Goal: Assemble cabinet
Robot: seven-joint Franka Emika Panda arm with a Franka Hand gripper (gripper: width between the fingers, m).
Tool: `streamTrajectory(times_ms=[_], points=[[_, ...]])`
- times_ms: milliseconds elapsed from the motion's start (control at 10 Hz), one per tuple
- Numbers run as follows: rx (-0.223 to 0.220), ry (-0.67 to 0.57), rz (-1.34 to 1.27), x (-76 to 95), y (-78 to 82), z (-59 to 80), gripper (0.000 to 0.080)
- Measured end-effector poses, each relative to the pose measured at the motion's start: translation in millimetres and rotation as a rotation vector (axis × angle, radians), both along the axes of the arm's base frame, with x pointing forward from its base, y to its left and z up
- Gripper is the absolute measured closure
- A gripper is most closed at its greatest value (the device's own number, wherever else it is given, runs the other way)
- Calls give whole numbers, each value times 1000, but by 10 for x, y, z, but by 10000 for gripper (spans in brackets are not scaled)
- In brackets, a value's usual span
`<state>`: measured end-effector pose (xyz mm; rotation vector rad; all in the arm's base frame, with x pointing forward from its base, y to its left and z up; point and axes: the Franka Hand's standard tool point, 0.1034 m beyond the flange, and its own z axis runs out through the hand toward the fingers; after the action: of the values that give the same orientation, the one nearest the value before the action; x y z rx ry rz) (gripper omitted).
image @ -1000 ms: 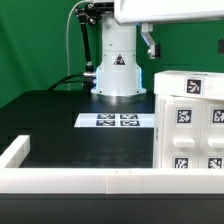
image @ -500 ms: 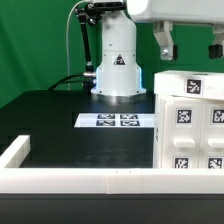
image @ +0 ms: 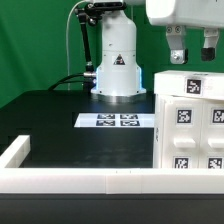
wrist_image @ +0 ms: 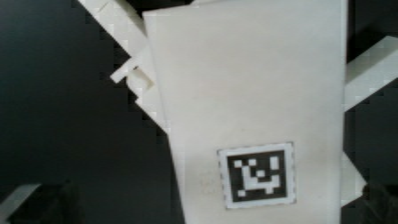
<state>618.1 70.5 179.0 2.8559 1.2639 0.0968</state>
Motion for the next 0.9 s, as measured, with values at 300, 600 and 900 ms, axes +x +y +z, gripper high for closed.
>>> streamTrajectory(times_ms=[300, 600, 900], points=[[3, 29, -84, -94, 96, -124, 2], [-3, 32, -92, -129, 64, -216, 2], [-3, 34, -107, -135, 60, -226, 2]])
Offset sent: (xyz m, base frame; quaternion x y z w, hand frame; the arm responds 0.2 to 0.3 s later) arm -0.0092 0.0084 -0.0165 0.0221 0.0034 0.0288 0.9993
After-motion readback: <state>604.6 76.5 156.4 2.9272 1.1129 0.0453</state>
